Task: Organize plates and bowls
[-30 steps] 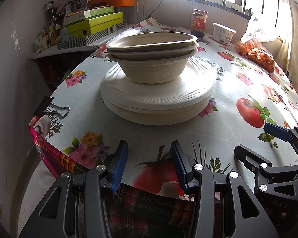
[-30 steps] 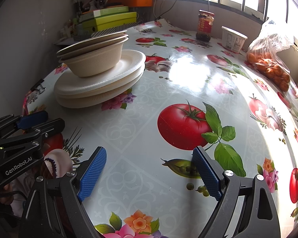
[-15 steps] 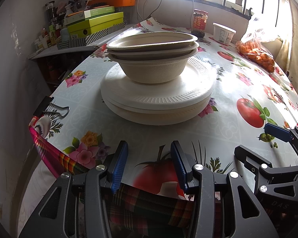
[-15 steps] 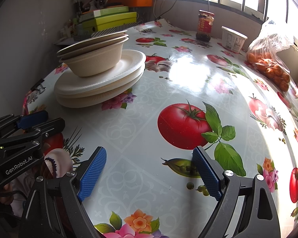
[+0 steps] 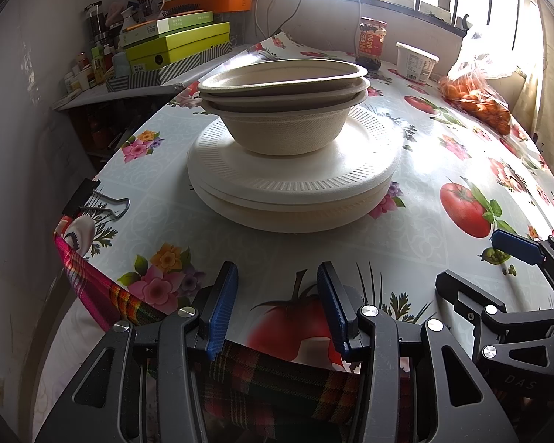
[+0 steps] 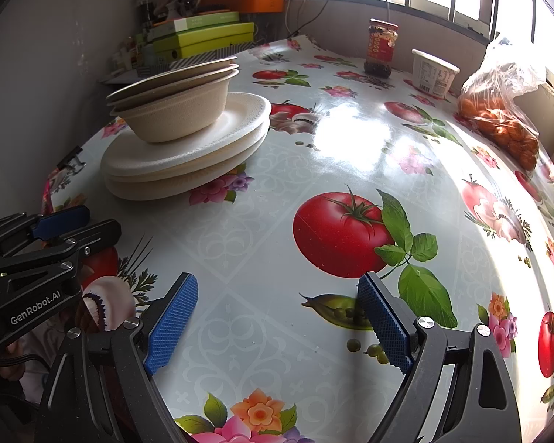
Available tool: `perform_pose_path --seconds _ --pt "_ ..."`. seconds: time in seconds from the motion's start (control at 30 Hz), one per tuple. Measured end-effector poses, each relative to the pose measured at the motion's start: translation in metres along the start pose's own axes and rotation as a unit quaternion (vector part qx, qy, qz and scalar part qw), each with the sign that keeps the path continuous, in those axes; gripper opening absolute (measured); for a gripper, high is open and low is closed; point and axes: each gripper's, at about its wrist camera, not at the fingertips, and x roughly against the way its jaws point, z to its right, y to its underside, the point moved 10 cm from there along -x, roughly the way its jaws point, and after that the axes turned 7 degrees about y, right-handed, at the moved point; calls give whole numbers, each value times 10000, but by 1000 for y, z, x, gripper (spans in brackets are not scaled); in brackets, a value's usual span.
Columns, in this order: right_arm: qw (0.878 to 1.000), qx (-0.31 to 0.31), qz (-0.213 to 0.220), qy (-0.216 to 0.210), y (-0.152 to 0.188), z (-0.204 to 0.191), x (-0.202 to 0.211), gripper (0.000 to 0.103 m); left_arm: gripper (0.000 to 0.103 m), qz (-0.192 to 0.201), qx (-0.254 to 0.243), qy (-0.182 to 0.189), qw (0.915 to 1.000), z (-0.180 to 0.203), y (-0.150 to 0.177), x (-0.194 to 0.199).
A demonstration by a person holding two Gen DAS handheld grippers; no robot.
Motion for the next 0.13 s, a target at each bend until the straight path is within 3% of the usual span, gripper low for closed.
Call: perform_pose_path --seconds 0.13 --pt "10000 0 1 0 0 0 0 89 46 1 -5 -4 10000 0 0 0"
